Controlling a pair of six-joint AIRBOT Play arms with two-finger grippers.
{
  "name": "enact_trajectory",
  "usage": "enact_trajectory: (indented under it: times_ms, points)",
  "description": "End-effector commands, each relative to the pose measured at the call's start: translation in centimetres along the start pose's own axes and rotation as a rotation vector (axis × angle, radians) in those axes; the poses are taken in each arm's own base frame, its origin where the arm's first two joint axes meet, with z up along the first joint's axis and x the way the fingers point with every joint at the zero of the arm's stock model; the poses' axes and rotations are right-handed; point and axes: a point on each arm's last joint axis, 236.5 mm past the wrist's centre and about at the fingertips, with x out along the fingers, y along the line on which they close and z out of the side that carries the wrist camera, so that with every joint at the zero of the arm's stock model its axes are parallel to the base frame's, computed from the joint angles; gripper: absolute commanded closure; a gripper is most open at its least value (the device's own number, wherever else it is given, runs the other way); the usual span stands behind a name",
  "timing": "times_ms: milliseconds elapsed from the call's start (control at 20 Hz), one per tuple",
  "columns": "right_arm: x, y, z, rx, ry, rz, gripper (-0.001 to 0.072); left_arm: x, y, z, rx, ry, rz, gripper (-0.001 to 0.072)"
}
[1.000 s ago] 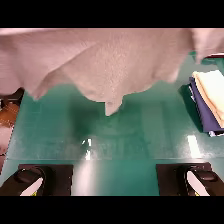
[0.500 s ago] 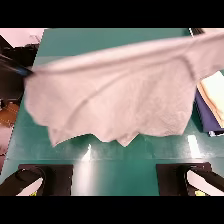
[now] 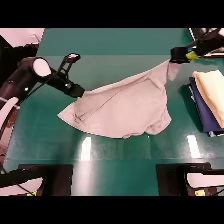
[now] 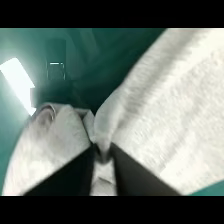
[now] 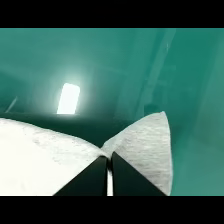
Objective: Fold the shirts.
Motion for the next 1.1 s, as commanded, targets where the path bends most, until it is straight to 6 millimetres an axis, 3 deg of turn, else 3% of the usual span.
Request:
enact_trajectory:
  times_ms: [0, 150, 250, 350, 500, 700, 850, 1050]
  points:
    - [2.8, -0.8, 2.0, 0.009, -0.072, -0.014, 0.0327, 0.8, 2.6, 3.0, 0.035, -0.060, 0.082, 0.0089]
    - [1.0, -2.4, 1.0, 0.039, -0.040, -0.029, 0.0324, -3.2, 7.1, 3.9, -0.021, -0.070, 0.149, 0.0099]
    - [-0.7, -1.9, -1.2, 0.053, 0.039, 0.026, 0.0325, -4.9, 10.4, 2.0, -0.115, -0.020, 0.160, 0.0099]
    - [-2.5, -0.1, -3.8, 0.051, 0.141, 0.143, 0.0328, -5.1, 12.2, -1.2, -0.265, 0.044, 0.064, 0.0099]
    - [-4.1, 1.5, -6.4, 0.027, 0.231, 0.186, 0.0350, -3.5, 13.0, -6.4, -0.420, 0.126, -0.103, 0.0098]
    - [-3.9, 3.6, -8.8, 0.012, 0.229, 0.200, 0.0350, -0.3, 13.5, -13.8, -0.525, 0.247, -0.172, 0.0099]
    - [-3.5, 4.6, -10.3, 0.013, 0.205, 0.203, 0.0350, 1.6, 12.6, -16.0, -0.522, 0.279, -0.194, 0.0099]
    - [-3.4, 4.3, -12.8, 0.046, 0.218, 0.202, 0.0351, 2.1, 12.0, -16.9, -0.539, 0.298, -0.209, 0.0105]
